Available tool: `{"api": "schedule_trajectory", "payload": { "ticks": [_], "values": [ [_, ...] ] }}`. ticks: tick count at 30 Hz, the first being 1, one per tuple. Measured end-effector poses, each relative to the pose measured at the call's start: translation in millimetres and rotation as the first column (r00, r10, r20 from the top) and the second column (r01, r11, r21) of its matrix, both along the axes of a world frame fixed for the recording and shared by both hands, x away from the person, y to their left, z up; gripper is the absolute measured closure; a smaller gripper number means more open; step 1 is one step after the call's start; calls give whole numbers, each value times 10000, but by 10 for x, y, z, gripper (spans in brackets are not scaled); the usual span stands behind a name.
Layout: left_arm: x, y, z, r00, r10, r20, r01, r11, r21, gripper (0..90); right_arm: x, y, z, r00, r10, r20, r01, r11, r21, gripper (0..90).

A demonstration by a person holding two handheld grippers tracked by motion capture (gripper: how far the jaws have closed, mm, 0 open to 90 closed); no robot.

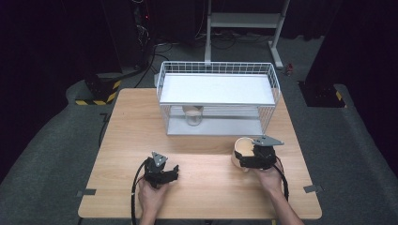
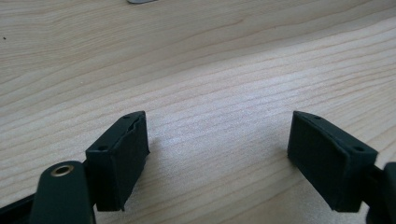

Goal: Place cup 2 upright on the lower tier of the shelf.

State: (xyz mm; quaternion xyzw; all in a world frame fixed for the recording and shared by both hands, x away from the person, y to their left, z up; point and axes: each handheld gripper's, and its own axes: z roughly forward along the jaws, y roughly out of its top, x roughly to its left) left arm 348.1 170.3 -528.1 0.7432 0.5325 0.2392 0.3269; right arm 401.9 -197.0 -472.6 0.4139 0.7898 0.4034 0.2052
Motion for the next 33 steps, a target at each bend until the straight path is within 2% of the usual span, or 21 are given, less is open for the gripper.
{"api": "schedule_trajectory", "payload": {
  "ticks": [13, 24, 33],
  "values": [
    [0, 1, 0, 10000, -6, 3, 6, 10000, 8, 209, 33, 21, 48, 9995, 293, -120, -295, 9994, -196, 99],
    [-1, 1, 1, 10000, -33, 12, 33, 10000, 28, 214, 108, 0, 104, 9987, 422, -278, -423, 9991, -24, 99],
    [-2, 0, 2, 10000, -37, -6, 37, 10000, 9, 216, 165, -40, 149, 9989, 330, -325, -325, 9993, 183, 100]
  ]
}}
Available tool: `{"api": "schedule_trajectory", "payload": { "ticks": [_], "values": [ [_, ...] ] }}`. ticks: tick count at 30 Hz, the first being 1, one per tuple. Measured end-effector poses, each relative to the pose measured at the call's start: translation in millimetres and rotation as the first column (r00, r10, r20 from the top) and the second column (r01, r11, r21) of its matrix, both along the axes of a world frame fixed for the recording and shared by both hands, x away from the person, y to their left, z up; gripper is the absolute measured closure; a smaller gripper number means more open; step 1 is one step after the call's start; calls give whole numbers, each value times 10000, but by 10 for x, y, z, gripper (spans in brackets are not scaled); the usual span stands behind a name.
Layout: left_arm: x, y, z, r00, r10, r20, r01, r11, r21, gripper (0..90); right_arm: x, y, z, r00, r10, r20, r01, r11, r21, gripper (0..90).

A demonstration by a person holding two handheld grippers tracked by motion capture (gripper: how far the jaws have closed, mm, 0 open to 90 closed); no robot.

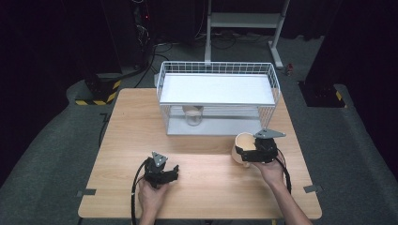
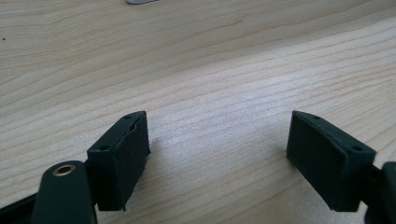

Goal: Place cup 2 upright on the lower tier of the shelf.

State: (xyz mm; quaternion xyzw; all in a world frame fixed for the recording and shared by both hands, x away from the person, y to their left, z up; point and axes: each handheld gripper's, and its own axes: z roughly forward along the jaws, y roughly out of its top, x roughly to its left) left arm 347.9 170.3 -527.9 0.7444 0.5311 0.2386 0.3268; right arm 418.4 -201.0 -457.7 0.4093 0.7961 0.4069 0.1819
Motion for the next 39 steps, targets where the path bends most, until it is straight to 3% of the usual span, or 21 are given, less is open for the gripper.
{"api": "schedule_trajectory", "payload": {
  "ticks": [25, 39],
  "values": [
    [-1, 0, 0, 10000, 5, 0, -5, 10000, 3, 217, 262, 69, 125, 9998, 116, 139, -114, 9998, -142, 100],
    [-1, 0, 0, 10000, -14, 4, 14, 10000, 7, 219, 434, 190, 239, 9998, 133, 134, -135, 9999, 98, 100]
  ]
}}
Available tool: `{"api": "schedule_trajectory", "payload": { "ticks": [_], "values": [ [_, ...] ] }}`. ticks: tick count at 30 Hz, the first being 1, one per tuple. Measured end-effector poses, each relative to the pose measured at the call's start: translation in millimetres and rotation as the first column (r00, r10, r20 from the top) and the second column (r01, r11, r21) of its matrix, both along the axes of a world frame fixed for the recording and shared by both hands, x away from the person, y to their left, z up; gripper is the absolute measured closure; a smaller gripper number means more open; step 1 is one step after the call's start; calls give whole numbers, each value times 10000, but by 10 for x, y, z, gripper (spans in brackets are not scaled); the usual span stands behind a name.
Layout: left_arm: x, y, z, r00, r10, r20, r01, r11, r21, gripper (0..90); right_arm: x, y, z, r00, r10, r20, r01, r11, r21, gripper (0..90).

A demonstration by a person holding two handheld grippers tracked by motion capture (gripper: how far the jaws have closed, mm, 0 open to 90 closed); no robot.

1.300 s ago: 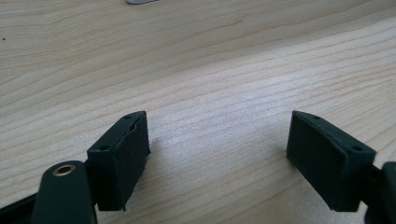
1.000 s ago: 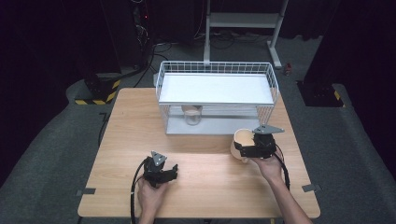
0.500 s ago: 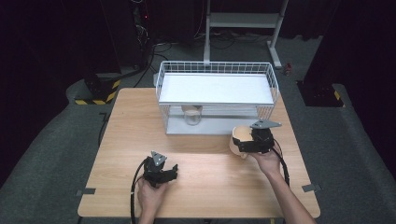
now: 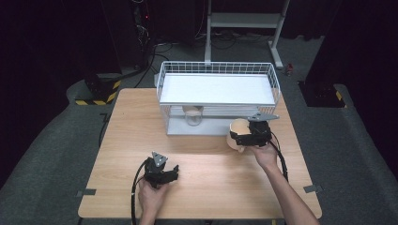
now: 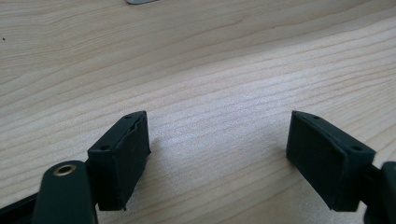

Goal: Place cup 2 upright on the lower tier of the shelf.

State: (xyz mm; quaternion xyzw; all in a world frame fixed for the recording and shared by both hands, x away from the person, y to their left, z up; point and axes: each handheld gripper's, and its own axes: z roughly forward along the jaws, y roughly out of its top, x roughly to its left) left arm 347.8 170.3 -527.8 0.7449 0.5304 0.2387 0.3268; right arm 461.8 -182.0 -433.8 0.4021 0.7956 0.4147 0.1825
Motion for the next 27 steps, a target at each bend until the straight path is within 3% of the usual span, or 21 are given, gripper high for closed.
{"api": "schedule_trajectory", "payload": {
  "ticks": [18, 23, 27],
  "values": [
    [0, 0, 0, 10000, -3, -3, 3, 10000, -2, 219, 235, 81, -129, 9984, -569, -60, 569, 9984, 6, 100],
    [0, 0, 0, 10000, -2, -4, 2, 10000, -2, 219, 267, 169, -96, 9995, -308, 69, 311, 9984, -464, 100],
    [0, 1, 0, 10000, -4, -3, 4, 10000, -5, 219, 309, 176, -134, 9992, -406, -1, 405, 9986, -325, 100]
  ]
}}
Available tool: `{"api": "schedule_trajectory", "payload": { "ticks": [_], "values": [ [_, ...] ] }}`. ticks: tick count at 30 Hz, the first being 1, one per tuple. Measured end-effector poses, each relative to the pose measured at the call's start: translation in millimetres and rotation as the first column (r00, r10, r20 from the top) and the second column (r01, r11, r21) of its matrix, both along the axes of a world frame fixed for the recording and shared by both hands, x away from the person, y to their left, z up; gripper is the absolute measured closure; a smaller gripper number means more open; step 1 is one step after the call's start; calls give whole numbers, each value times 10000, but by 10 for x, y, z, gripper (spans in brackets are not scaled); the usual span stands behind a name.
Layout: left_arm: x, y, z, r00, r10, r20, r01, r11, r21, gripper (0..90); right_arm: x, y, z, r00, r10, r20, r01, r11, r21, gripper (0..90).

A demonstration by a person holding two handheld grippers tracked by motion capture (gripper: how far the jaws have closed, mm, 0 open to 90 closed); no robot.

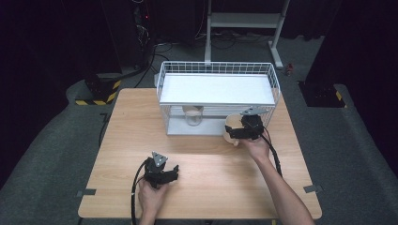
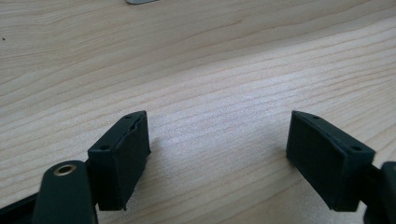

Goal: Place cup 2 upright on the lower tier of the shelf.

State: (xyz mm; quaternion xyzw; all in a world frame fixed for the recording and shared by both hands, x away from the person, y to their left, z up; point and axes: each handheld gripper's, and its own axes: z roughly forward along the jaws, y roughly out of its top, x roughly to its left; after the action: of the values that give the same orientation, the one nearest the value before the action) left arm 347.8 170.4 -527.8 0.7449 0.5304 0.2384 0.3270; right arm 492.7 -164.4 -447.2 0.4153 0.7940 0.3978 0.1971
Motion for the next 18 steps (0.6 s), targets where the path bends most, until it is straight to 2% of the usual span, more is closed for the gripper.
{"api": "schedule_trajectory", "payload": {
  "ticks": [7, 18],
  "values": [
    [0, 0, 0, 10000, -11, 13, 11, 10000, 0, 222, 58, -22, -59, 9999, -111, 53, 112, 9999, -92, 99],
    [1, 0, 0, 10000, -13, 10, 13, 10000, 2, 221, 132, -52, -107, 9991, -265, 344, 259, 9995, 182, 99]
  ]
}}
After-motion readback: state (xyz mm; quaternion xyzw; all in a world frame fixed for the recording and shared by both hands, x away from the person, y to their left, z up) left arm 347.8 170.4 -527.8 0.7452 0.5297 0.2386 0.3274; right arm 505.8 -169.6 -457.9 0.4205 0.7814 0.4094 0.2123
